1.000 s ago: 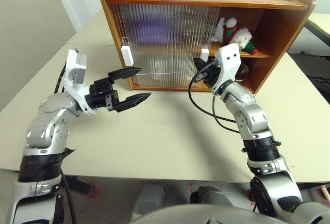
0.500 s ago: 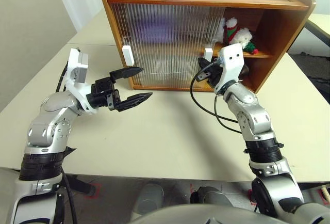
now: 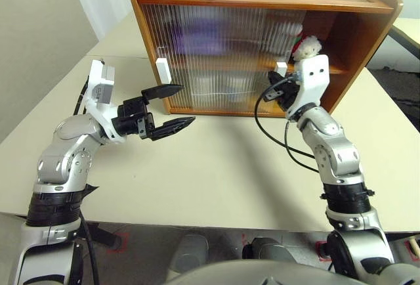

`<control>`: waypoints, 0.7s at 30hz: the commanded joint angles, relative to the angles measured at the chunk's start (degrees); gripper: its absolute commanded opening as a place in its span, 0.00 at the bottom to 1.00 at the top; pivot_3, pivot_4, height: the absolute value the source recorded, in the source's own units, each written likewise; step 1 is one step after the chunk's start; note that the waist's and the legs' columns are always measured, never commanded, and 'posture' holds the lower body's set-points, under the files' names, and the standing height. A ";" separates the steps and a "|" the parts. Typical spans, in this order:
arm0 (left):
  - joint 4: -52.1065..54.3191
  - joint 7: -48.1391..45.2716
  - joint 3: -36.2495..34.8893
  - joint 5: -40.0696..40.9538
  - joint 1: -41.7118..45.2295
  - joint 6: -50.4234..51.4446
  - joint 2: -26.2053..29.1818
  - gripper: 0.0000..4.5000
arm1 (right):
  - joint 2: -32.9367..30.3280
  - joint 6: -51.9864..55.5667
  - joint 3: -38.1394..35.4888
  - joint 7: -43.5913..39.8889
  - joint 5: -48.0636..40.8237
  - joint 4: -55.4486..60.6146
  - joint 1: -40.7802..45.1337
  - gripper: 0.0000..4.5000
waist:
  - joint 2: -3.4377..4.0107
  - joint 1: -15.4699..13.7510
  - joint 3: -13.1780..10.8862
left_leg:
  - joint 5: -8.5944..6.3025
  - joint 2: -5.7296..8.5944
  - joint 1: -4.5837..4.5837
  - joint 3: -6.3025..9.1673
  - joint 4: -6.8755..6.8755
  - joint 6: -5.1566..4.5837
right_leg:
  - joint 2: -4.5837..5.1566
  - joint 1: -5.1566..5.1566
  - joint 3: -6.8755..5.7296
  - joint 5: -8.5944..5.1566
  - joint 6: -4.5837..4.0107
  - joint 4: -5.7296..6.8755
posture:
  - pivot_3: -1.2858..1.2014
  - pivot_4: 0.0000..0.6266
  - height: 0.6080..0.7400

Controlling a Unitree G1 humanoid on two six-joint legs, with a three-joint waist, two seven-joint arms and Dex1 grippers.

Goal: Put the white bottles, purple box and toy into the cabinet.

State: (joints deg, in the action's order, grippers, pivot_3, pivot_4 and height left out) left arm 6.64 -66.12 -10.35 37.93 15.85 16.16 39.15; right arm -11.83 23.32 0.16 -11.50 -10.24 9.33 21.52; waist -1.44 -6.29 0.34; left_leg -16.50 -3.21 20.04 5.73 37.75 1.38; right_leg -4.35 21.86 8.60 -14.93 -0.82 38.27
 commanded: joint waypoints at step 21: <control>-0.08 -0.37 1.07 -0.53 0.81 0.15 -0.43 1.00 | -6.72 -0.35 -8.79 1.28 0.80 -0.84 -3.47 0.00 | 0.00 0.13 0.00 | 0.00 -0.01 0.00 -0.04 0.02 -0.01 | -0.04 0.02 0.02 -0.08 0.73 0.01 | 0.58 0.00 1.00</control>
State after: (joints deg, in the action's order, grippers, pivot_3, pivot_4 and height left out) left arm 6.64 -66.15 -10.11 37.93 16.24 16.16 38.91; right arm -17.81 23.38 -6.87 -10.72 -10.13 9.55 18.78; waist -1.44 -6.17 0.34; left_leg -16.50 -3.22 20.05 5.69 37.77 1.38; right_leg -4.38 21.88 8.63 -15.00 -0.08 38.28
